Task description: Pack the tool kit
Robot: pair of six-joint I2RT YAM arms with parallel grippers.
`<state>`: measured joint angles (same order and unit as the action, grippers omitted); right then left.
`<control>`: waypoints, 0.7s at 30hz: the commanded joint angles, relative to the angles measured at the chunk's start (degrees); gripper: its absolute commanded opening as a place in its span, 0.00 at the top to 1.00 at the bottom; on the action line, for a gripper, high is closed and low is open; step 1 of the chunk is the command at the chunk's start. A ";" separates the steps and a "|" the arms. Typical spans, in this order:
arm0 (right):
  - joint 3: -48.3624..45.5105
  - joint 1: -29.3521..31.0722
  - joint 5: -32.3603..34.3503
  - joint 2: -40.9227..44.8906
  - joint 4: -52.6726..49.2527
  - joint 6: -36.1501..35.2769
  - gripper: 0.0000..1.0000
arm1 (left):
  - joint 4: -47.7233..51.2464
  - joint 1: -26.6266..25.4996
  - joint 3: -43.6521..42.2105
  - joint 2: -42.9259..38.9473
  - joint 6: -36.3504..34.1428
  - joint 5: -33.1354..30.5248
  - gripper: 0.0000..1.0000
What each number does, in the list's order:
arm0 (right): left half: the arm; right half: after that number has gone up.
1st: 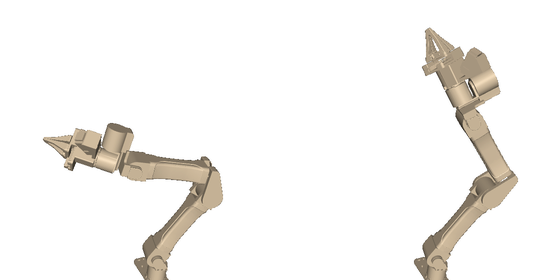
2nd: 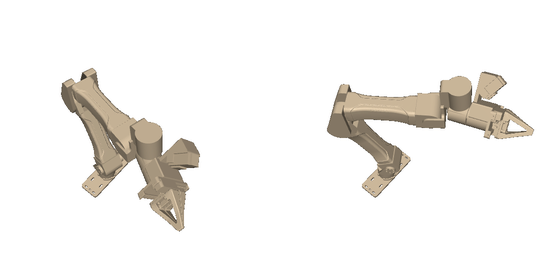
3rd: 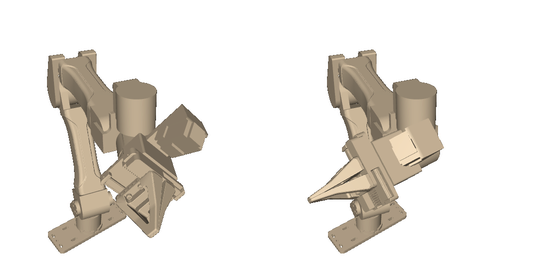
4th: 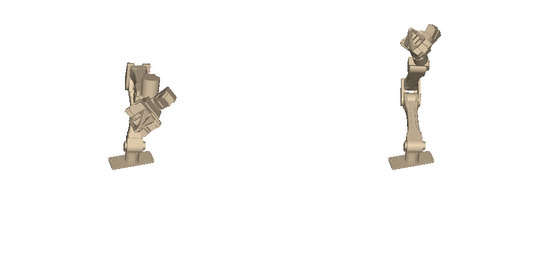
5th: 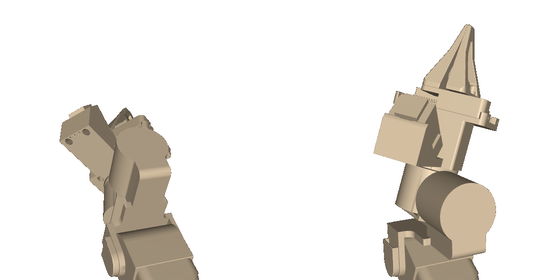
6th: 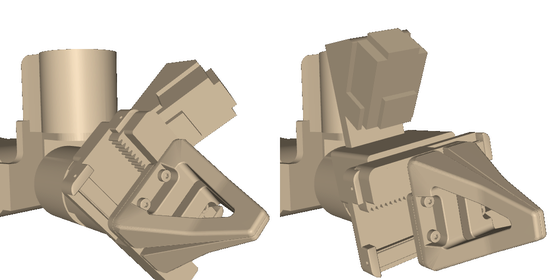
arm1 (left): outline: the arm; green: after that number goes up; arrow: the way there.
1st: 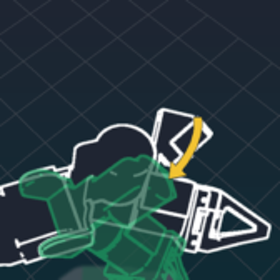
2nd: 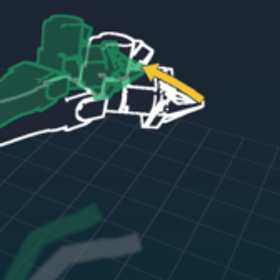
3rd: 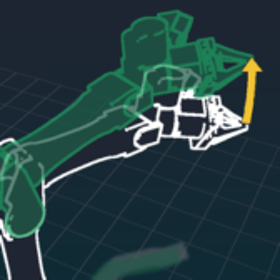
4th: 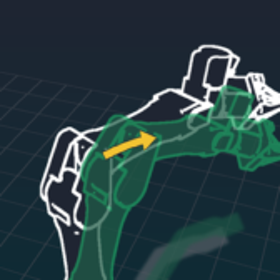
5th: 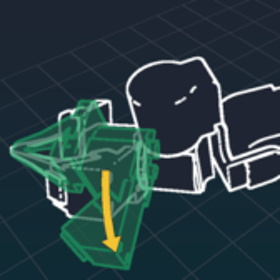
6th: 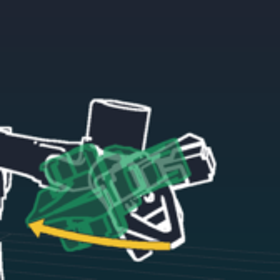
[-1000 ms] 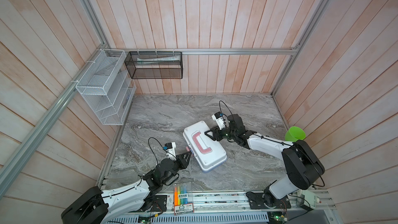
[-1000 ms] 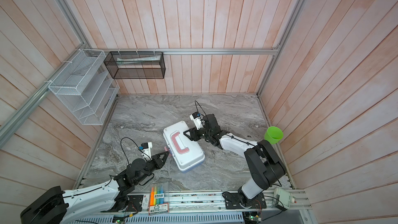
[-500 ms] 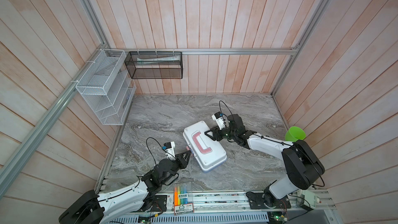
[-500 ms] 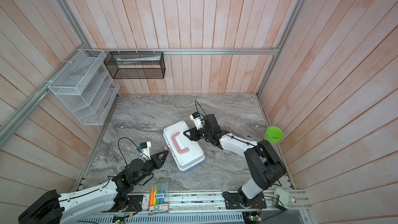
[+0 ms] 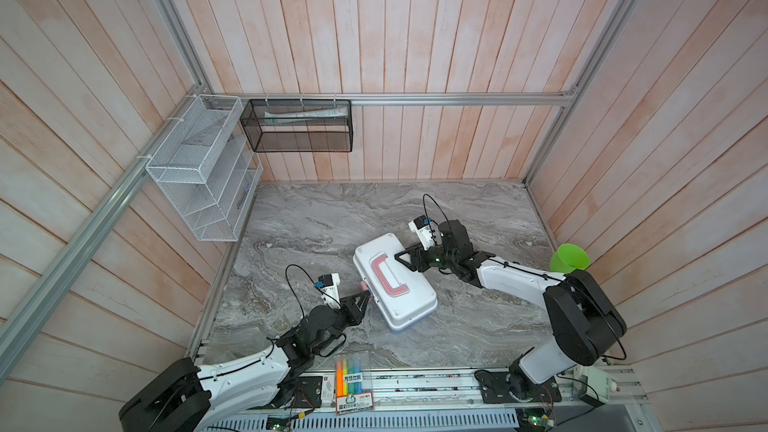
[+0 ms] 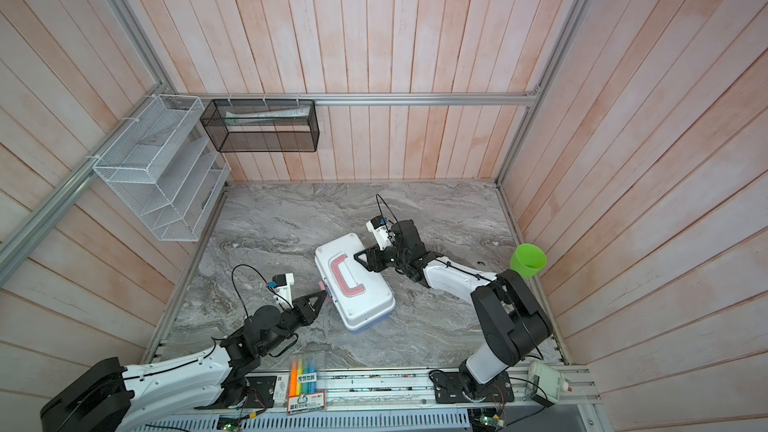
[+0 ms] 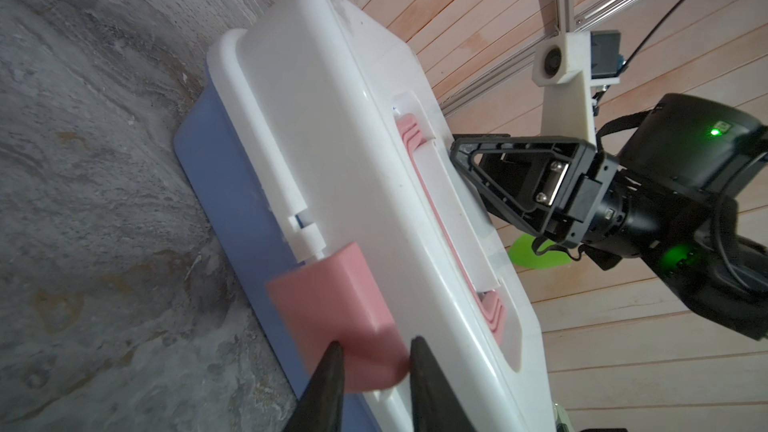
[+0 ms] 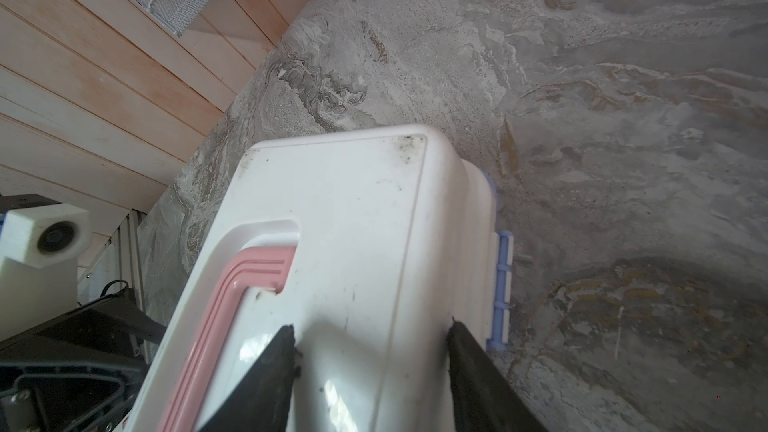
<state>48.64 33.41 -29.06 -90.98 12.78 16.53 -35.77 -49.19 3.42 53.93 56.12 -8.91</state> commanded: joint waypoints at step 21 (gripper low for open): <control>-3.38 1.68 -0.69 -3.17 -7.76 -0.23 0.45 | -1.26 -0.24 1.30 2.27 -1.28 0.51 0.72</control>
<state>48.25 33.41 -29.06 -90.98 13.58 16.88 -35.97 -49.19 3.42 55.16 55.92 -8.97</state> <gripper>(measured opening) 0.551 0.280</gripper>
